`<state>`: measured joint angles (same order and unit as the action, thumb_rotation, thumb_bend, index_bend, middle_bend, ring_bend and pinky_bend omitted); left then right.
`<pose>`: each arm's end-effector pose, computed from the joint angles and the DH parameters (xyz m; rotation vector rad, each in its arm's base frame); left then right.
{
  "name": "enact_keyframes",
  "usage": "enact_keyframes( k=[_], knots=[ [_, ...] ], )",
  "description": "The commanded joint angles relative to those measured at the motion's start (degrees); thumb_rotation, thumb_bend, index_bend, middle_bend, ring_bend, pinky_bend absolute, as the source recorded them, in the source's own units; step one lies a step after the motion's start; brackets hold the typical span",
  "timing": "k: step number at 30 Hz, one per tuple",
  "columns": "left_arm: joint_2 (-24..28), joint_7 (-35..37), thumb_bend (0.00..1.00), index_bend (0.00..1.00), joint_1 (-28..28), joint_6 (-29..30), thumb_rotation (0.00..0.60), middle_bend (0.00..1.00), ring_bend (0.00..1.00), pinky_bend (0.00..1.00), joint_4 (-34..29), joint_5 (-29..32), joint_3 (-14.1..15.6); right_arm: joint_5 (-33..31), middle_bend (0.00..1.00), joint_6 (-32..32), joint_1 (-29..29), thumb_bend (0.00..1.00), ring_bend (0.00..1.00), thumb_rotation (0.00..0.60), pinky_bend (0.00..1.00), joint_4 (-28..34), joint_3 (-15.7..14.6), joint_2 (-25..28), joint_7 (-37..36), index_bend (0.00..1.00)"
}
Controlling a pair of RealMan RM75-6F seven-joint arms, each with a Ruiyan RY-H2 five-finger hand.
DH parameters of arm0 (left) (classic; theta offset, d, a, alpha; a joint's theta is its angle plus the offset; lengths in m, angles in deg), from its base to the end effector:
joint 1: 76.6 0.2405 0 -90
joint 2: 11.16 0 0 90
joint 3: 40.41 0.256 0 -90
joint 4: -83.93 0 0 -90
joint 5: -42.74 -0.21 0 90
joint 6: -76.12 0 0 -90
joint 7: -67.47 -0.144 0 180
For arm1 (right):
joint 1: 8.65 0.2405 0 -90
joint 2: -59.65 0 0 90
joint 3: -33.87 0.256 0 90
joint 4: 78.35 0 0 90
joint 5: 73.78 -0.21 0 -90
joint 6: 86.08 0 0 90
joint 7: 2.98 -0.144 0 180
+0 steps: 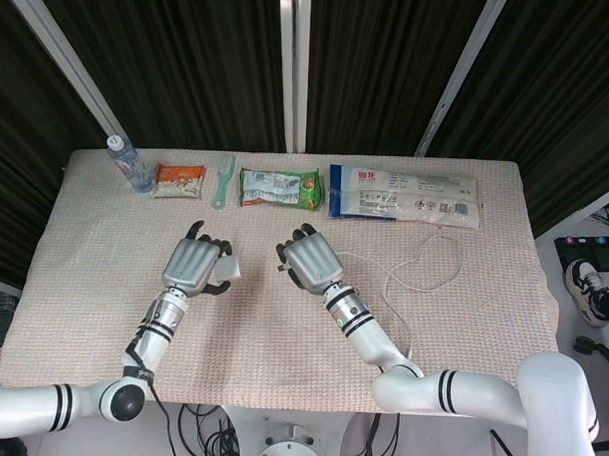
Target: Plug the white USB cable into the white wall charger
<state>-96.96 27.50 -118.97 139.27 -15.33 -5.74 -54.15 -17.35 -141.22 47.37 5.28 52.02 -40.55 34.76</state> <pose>-0.1231 0.3304 0.0087 -1.7648 -0.9328 -0.8266 -0.0200 -0.3550 -0.0568 1.9768 -0.7179 1.0412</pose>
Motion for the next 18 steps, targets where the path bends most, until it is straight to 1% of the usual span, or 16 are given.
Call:
enact_keyframes(
  k=[1, 9, 18],
  knots=[
    [-0.79, -0.9, 0.21, 0.48, -1.15, 0.75, 0.527, 0.53, 0.33, 0.09, -0.38, 1.63, -0.53, -1.2, 0.55, -0.3, 0.84, 0.35, 0.31, 0.6, 0.24, -1.16, 0.82, -1.15, -0.64, 0.62],
    [-1.98, -2.16, 0.21, 0.48, -2.9, 2.49, 0.523, 0.53, 0.33, 0.09, -0.17, 2.54, -0.45, -5.19, 0.55, 0.97, 2.7, 0.35, 0.31, 0.6, 0.24, -3.36, 1.86, -2.81, -1.42, 0.62],
    [-2.99, -3.26, 0.21, 0.48, -4.07, 4.72, 0.522, 0.53, 0.33, 0.09, 0.11, 1.03, 0.25, -9.91, 0.55, 2.4, 5.26, 0.35, 0.31, 0.6, 0.24, -4.43, 2.7, -4.08, -0.86, 0.62]
  ],
)
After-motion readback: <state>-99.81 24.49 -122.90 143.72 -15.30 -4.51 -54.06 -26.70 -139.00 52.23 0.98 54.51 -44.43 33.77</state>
